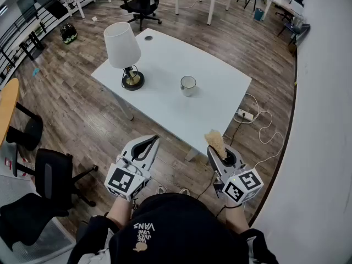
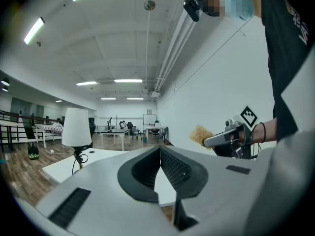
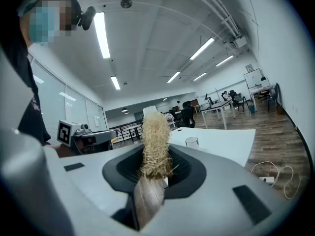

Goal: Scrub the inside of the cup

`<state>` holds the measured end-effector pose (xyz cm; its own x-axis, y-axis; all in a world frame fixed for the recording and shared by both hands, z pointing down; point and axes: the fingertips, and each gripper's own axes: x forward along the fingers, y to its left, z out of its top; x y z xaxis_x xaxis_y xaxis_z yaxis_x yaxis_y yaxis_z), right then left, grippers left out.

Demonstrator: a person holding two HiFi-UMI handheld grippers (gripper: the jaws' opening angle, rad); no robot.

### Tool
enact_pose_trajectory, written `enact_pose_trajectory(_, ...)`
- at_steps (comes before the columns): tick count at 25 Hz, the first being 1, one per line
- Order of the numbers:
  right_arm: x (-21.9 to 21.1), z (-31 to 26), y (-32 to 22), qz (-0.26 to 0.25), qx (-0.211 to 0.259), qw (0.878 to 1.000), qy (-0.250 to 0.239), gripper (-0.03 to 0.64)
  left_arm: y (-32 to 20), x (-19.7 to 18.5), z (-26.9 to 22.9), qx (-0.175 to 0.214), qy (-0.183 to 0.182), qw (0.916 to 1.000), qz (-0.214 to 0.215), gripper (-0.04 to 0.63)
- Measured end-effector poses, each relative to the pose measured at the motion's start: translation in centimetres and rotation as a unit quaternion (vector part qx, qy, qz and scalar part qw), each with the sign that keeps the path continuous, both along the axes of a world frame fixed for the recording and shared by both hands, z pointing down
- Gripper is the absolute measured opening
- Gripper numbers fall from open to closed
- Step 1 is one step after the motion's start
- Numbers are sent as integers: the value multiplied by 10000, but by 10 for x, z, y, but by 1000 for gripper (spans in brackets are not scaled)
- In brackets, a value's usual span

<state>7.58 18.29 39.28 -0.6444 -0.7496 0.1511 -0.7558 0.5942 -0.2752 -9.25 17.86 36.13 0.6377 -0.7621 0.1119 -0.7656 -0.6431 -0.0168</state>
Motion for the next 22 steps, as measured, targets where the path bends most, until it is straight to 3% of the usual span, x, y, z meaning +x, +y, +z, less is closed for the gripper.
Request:
enact_pose_trajectory(15,18,-3,-2,39,9,10000,76,100,-1,22,1,34,-27,9999,134,11)
enact_pose_trajectory(22,17,-13,-5,-226,133,9996,-106,100,-3,29,1,-6,27,10000,77,11)
